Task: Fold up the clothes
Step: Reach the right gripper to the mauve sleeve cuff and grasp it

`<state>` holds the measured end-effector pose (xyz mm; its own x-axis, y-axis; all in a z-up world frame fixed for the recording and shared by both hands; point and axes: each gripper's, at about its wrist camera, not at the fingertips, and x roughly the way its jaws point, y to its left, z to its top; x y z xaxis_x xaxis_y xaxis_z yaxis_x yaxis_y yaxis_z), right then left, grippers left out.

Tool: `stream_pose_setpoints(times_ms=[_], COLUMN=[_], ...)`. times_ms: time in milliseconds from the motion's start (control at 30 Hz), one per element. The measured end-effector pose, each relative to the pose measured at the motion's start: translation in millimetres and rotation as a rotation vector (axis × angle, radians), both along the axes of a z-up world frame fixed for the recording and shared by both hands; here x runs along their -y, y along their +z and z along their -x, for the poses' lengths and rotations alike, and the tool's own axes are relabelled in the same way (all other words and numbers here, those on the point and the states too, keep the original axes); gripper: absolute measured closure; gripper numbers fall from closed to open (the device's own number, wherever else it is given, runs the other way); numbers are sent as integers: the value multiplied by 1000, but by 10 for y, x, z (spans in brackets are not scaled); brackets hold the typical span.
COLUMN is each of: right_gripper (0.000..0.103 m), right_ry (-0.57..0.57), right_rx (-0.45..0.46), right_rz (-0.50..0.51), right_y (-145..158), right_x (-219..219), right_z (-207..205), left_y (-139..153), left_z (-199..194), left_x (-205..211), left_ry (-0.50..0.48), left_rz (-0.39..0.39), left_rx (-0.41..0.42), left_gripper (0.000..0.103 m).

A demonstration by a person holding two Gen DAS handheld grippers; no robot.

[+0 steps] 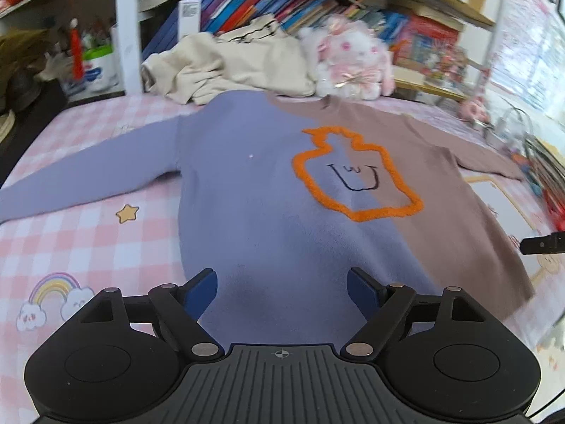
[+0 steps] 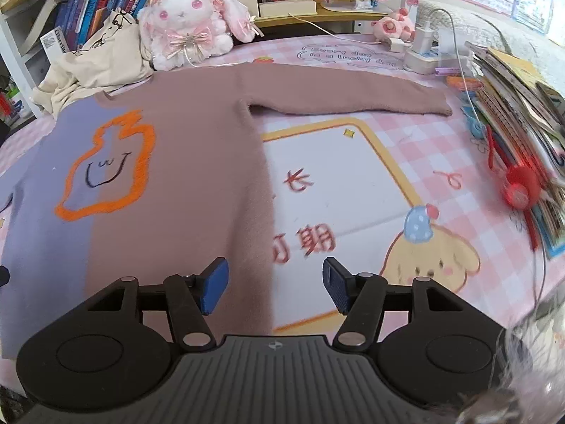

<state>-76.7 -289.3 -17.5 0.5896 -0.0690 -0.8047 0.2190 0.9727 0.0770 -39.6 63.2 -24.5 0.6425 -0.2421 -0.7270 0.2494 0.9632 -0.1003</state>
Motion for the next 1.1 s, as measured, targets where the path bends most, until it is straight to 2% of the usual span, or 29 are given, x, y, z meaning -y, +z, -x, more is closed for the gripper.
stream_pose_setpoints(times_ms=[133,267,467,700,1000,1100], right_gripper=[41,38,37,35,34,34], right_ry=[54,100,160,222,205,160], right_rx=[18,32,20,-55,-118,-127], right_rz=[12,9,29,68,44,25], right_y=[8,39,23,-6,-45,-58], right_x=[300,694,1299,1777,2113,2212], right_z=[-175,-361,-718,-1073,-1339,-1406], left_y=[18,59,44,0,-51,-45], left_z=[0,18,201,370,442,440], left_x=[178,400,762,1045,1217,1249], left_ry=[75,166,305,369,424,432], left_rz=[-5,36,0,-46,-16,-22], left_rx=[-2,-15,-18,-52,-57,-56], left_gripper=[20,20,20,15,14,14])
